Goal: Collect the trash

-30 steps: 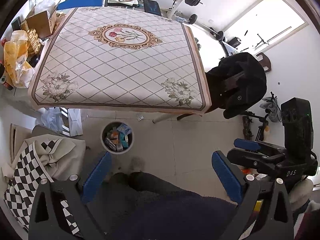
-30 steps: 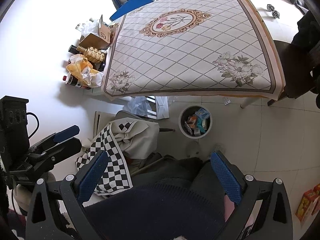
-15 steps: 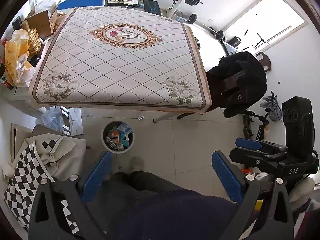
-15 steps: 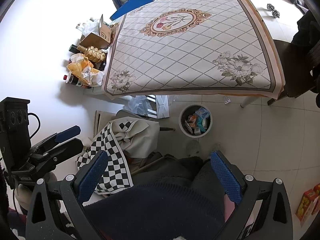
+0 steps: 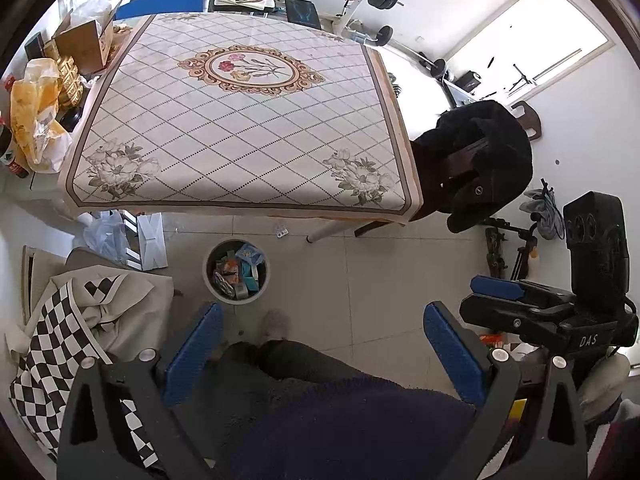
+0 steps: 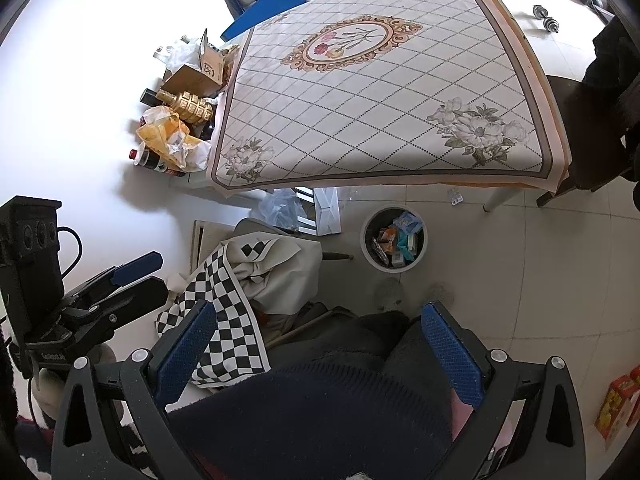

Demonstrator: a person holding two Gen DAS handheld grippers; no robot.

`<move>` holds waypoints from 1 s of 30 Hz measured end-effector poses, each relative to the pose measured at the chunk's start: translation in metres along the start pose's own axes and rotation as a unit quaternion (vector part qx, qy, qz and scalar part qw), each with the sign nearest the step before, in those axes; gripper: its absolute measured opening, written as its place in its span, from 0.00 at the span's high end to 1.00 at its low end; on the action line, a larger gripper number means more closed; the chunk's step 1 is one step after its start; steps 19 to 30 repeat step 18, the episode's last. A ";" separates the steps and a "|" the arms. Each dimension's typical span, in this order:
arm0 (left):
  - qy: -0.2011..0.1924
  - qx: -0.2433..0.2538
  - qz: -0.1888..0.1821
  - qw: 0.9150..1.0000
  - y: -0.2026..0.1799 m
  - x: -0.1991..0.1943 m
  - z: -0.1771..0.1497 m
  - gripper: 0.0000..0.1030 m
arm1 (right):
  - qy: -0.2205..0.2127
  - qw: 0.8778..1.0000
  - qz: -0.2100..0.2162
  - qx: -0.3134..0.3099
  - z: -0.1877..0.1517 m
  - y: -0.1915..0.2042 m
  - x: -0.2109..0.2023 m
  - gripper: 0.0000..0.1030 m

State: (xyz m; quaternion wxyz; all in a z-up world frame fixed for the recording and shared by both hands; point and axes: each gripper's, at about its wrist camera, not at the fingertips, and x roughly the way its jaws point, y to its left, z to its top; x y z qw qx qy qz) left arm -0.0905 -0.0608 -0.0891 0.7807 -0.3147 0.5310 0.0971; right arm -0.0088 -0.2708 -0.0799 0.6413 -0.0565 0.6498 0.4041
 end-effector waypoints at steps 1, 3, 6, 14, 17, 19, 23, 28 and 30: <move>0.001 0.001 0.000 1.000 0.000 0.000 -0.001 0.01 | 0.000 1.000 0.000 0.001 -0.001 0.000 0.000 0.00; 0.003 0.003 -0.001 1.000 0.000 0.000 -0.003 0.01 | 0.000 1.000 0.000 0.002 -0.002 0.001 0.000 0.00; 0.004 0.004 -0.002 1.000 -0.001 0.001 -0.003 0.01 | 0.001 1.000 0.000 0.003 -0.004 0.001 -0.001 0.00; 0.000 0.006 -0.008 1.000 -0.003 0.000 -0.005 0.01 | 0.002 1.000 0.002 0.003 -0.006 -0.002 -0.002 0.00; 0.002 0.007 -0.009 1.000 -0.004 0.000 -0.004 0.01 | 0.003 1.000 0.003 0.001 -0.007 -0.002 -0.002 0.00; 0.004 0.007 -0.010 1.000 -0.004 0.001 -0.004 0.01 | 0.003 1.000 0.004 0.002 -0.009 -0.002 -0.002 0.00; 0.004 0.007 -0.010 1.000 -0.004 0.001 -0.004 0.01 | 0.003 1.000 0.004 0.002 -0.009 -0.002 -0.002 0.00; 0.004 0.007 -0.010 1.000 -0.004 0.001 -0.004 0.01 | 0.003 1.000 0.004 0.002 -0.009 -0.002 -0.002 0.00; 0.004 0.007 -0.010 1.000 -0.004 0.001 -0.004 0.01 | 0.003 1.000 0.004 0.002 -0.009 -0.002 -0.002 0.00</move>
